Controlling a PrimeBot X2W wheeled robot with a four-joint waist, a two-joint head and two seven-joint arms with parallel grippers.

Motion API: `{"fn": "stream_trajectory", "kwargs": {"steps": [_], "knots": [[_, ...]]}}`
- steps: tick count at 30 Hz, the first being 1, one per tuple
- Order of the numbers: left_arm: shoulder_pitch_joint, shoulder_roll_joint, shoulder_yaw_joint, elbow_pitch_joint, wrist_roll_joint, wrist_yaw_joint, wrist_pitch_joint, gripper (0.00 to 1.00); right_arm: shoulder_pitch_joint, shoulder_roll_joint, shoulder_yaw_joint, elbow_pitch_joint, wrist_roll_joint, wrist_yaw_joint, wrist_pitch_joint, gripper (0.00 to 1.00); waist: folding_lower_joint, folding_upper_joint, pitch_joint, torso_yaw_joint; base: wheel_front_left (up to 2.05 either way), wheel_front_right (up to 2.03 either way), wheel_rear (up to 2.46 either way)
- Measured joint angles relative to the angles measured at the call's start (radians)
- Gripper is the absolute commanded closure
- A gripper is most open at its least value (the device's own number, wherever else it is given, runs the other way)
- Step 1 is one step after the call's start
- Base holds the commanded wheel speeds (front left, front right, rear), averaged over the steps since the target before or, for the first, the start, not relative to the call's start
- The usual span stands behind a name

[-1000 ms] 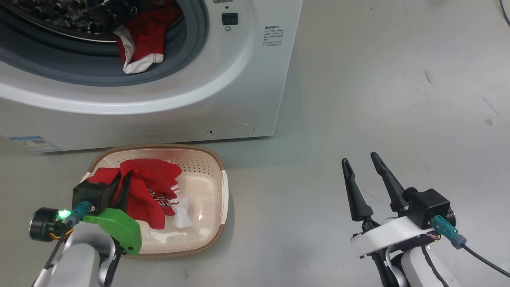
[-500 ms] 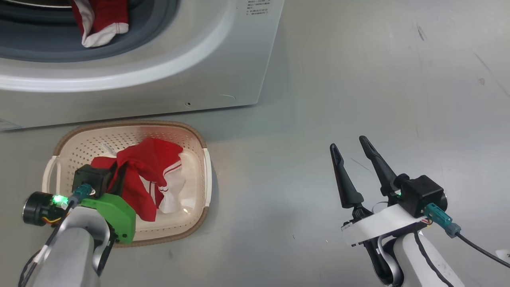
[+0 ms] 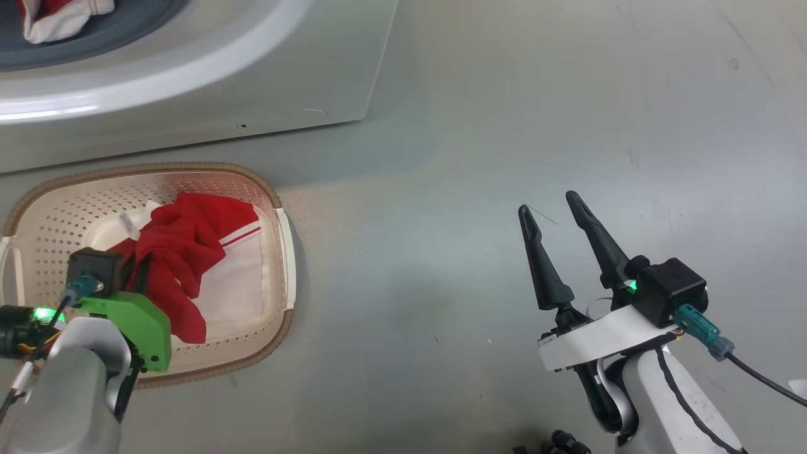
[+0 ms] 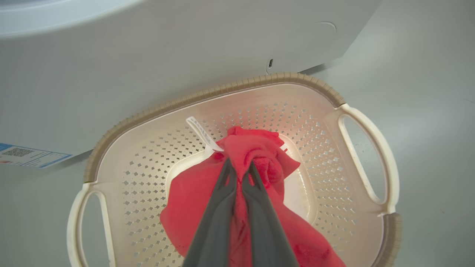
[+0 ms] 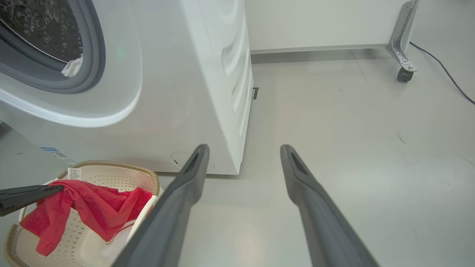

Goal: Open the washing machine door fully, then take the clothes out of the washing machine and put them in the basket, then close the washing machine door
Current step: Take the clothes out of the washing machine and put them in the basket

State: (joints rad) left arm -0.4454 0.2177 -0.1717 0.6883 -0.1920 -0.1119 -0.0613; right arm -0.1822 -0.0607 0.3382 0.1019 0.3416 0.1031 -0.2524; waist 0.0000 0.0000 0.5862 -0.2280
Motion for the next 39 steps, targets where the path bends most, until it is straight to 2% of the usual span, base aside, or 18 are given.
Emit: {"fn": "stream_trajectory", "kwargs": {"steps": [6, 17, 18, 19, 20, 33, 39], "knots": [[-0.037, 0.013, 0.064, 0.067, -0.038, 0.013, 0.007, 1.0, -0.016, 0.002, -0.009, -0.011, -0.011, -0.001, 0.0, 0.0, 0.0, 0.0, 0.038, -0.012, 0.0, 0.0, 0.0], [-0.091, 0.003, 0.077, 0.152, -0.064, 0.02, -0.034, 1.0, -0.041, 0.004, -0.009, -0.007, -0.019, -0.002, 0.0, 0.0, 0.0, 0.0, 0.061, -0.002, 0.0, 0.0, 0.0], [-0.095, 0.001, 0.077, 0.158, -0.064, 0.02, -0.037, 0.62, -0.041, 0.004, -0.009, -0.006, -0.019, -0.002, 0.0, 0.0, 0.0, 0.0, 0.061, -0.001, 0.0, 0.0, 0.0], [-0.098, -0.001, 0.076, 0.165, -0.064, 0.02, -0.038, 0.09, -0.042, 0.004, -0.009, -0.005, -0.019, -0.002, 0.0, 0.0, 0.0, 0.0, 0.061, 0.0, 0.0, 0.0, 0.0], [-0.1, -0.003, 0.075, 0.172, -0.064, 0.02, -0.046, 0.0, -0.044, 0.004, -0.009, -0.003, -0.019, -0.002, 0.0, 0.0, 0.0, 0.0, 0.06, 0.001, 0.0, 0.0, 0.0], [-0.114, -0.021, 0.061, 0.247, -0.064, 0.019, -0.111, 0.0, -0.057, 0.005, -0.021, 0.024, -0.02, -0.002, 0.0, 0.0, 0.0, 0.0, 0.019, 0.013, 0.0, 0.0, 0.0], [-0.136, -0.054, 0.043, 0.253, -0.063, 0.011, -0.152, 0.0, -0.057, 0.005, -0.039, 0.034, -0.02, -0.001, 0.0, 0.0, 0.0, 0.0, -0.023, 0.029, 0.0, 0.0, 0.0]]}}
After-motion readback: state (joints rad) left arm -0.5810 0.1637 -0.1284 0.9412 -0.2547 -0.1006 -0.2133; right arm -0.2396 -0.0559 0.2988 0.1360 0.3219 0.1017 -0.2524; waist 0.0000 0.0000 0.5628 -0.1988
